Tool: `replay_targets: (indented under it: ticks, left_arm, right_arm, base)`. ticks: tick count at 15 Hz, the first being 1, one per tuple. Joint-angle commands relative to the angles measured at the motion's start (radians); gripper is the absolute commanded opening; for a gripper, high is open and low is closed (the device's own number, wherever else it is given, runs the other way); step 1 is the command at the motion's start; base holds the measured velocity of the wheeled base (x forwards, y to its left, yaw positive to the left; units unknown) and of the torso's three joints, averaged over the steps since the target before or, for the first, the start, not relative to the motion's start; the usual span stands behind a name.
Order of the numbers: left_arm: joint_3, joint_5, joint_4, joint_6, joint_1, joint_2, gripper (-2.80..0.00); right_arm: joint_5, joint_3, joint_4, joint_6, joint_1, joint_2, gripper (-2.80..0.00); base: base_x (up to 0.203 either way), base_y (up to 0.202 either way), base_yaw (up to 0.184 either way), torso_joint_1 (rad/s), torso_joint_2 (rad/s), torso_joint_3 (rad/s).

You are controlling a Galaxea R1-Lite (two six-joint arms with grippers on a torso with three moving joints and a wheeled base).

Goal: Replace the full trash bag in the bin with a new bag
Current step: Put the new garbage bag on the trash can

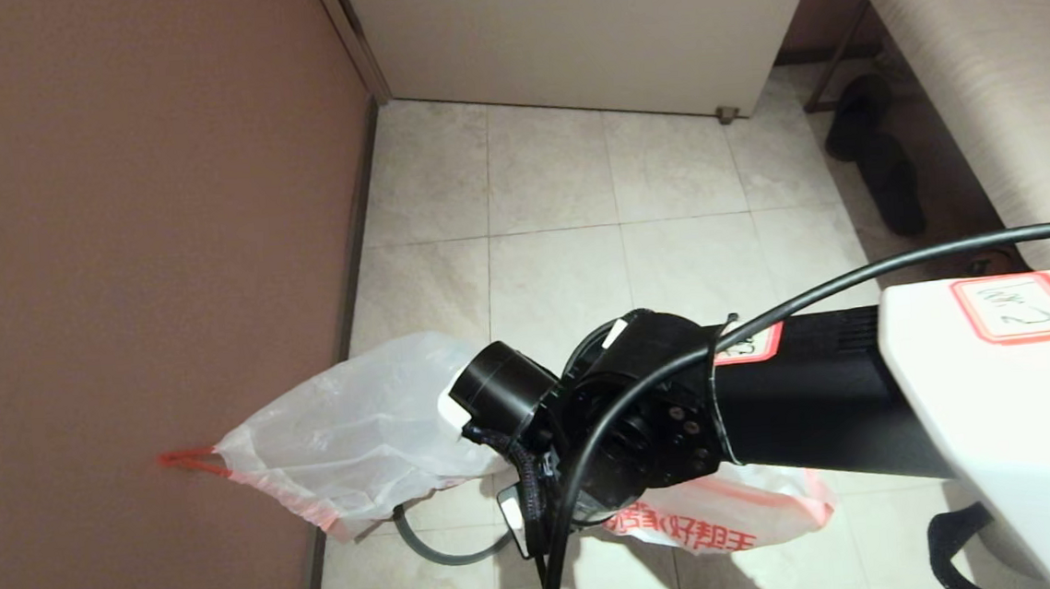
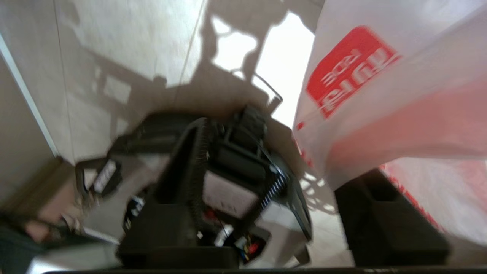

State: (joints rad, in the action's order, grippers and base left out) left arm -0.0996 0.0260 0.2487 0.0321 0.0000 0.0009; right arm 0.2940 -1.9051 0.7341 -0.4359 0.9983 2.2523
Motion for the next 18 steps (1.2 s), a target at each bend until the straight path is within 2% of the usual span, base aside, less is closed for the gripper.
replay_targets:
  ticks: [1, 3, 5, 8, 12, 14, 16, 18]
  left_arm:
    - [0.0, 0.0, 0.001, 0.0, 0.0, 0.001, -2.8]
    - [0.0, 0.0, 0.001, 0.0, 0.0, 0.001, -2.8]
    - [0.0, 0.0, 0.001, 0.0, 0.0, 0.001, -2.8]
    - [0.0, 0.0, 0.001, 0.0, 0.0, 0.001, -2.8]
    - [0.0, 0.0, 0.001, 0.0, 0.0, 0.001, -2.8]
    - [0.0, 0.0, 0.001, 0.0, 0.0, 0.001, -2.8]
    - [0.0, 0.0, 0.001, 0.0, 0.0, 0.001, -2.8]
    - [0.0, 0.0, 0.001, 0.0, 0.0, 0.0, -2.8]
  right_arm:
    - [-0.005, 0.054, 0.018, 0.012, 0.016, -0.089, 0.0]
    - [-0.02, 0.152, 0.064, 0.059, 0.025, -0.146, 0.0]
    - [0.05, 0.191, 0.071, 0.079, 0.025, -0.128, 0.0]
    - [0.085, 0.137, -0.07, 0.126, 0.024, 0.007, 0.0]
    - [0.109, -0.055, -0.107, 0.181, 0.079, 0.187, 0.0]
    - [0.183, -0.074, -0.151, 0.25, 0.075, 0.257, 0.0]
    - [0.255, -0.065, -0.145, 0.264, 0.078, 0.261, 0.0]
    - [0.278, -0.06, -0.088, 0.264, 0.098, 0.244, 0.0]
  base:
    - [0.0, 0.0, 0.0, 0.0, 0.0, 0.0]
    - [0.0, 0.0, 0.0, 0.0, 0.0, 0.0]
    - [0.0, 0.0, 0.0, 0.0, 0.0, 0.0]
    - [0.0, 0.0, 0.0, 0.0, 0.0, 0.0]
    - [0.0, 0.0, 0.0, 0.0, 0.0, 0.0]
    - [0.0, 0.0, 0.0, 0.0, 0.0, 0.0]
    - [0.0, 0.0, 0.0, 0.0, 0.0, 0.0]
    - [0.0, 0.0, 0.0, 0.0, 0.0, 0.0]
